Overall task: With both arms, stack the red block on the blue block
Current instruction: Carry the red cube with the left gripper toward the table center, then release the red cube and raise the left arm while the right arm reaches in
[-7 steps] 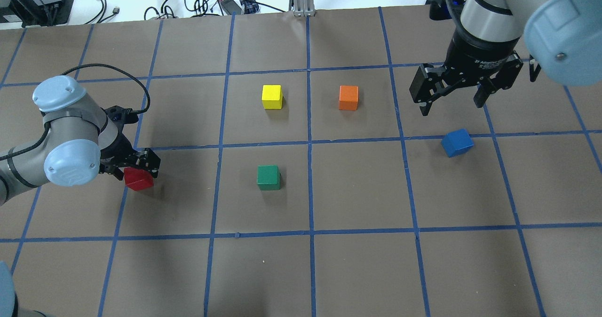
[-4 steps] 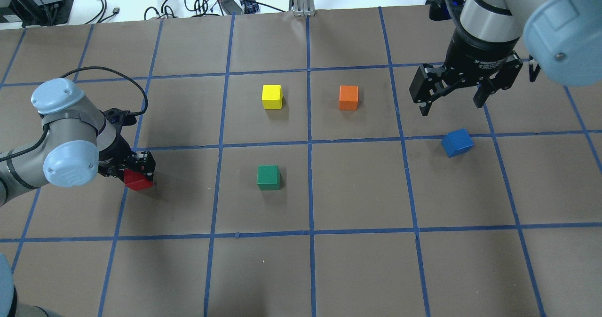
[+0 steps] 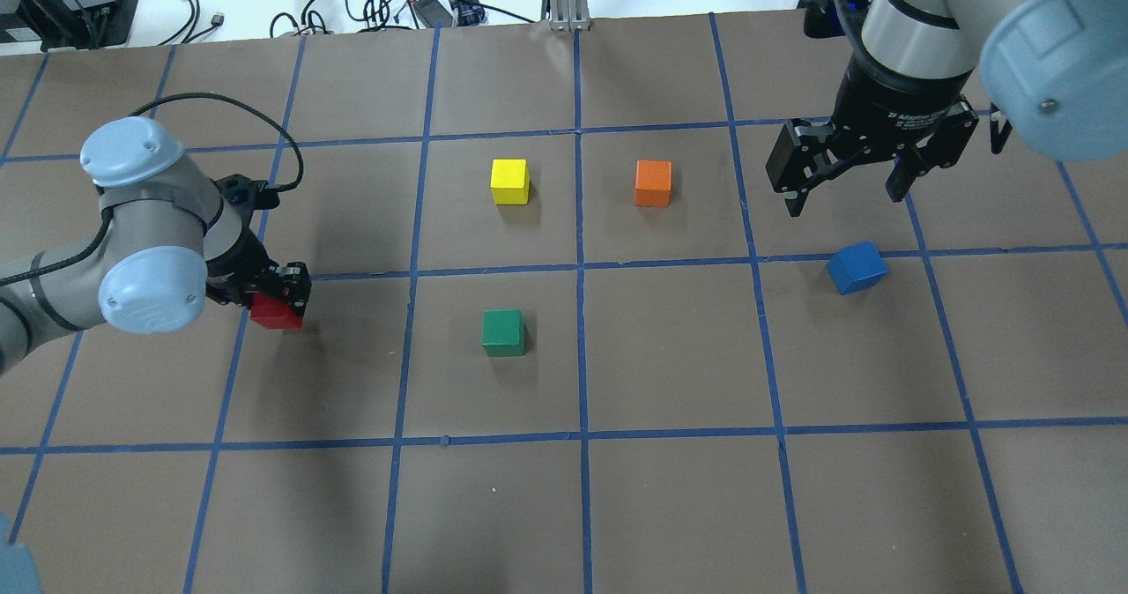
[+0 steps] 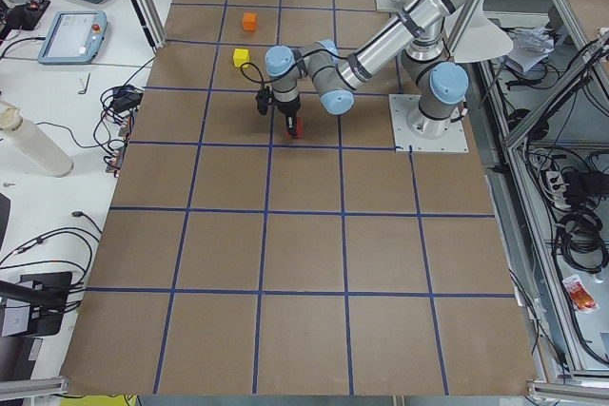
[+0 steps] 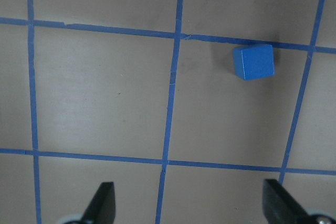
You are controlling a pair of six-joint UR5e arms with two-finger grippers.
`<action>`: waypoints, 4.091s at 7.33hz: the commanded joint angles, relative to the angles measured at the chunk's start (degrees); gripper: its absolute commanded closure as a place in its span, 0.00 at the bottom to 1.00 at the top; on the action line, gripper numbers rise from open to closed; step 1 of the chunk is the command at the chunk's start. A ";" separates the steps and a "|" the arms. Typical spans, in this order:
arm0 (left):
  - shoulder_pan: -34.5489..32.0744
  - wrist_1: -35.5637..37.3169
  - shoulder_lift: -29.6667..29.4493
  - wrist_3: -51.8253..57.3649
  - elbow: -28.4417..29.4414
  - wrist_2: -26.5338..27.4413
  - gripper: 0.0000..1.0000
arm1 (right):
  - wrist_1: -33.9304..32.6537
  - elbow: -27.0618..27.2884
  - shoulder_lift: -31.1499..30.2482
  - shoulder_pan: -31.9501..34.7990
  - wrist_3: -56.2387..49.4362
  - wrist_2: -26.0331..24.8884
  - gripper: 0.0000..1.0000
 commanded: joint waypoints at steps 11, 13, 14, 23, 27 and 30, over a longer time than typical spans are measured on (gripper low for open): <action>-36.64 5.77 -20.00 -30.74 21.58 -2.42 0.58 | 0.00 0.01 -0.06 -0.09 0.09 -0.01 0.00; -37.26 6.22 -20.11 -33.96 21.58 -2.50 0.00 | 0.00 0.01 -0.06 -0.09 0.44 0.25 0.00; -36.83 5.79 -18.54 -33.37 21.84 -2.93 0.00 | 0.00 0.01 -0.06 -0.09 0.62 0.43 0.00; -16.46 -30.91 14.77 -5.50 21.84 -3.64 0.00 | -12.76 2.21 1.96 1.13 3.85 2.78 0.00; -14.41 -32.01 15.49 -6.38 21.76 1.00 0.00 | -22.99 4.59 7.03 2.80 12.72 6.50 0.00; -14.85 -27.70 13.99 -10.42 20.97 -3.91 0.00 | -31.45 3.01 16.61 11.14 21.23 5.71 0.00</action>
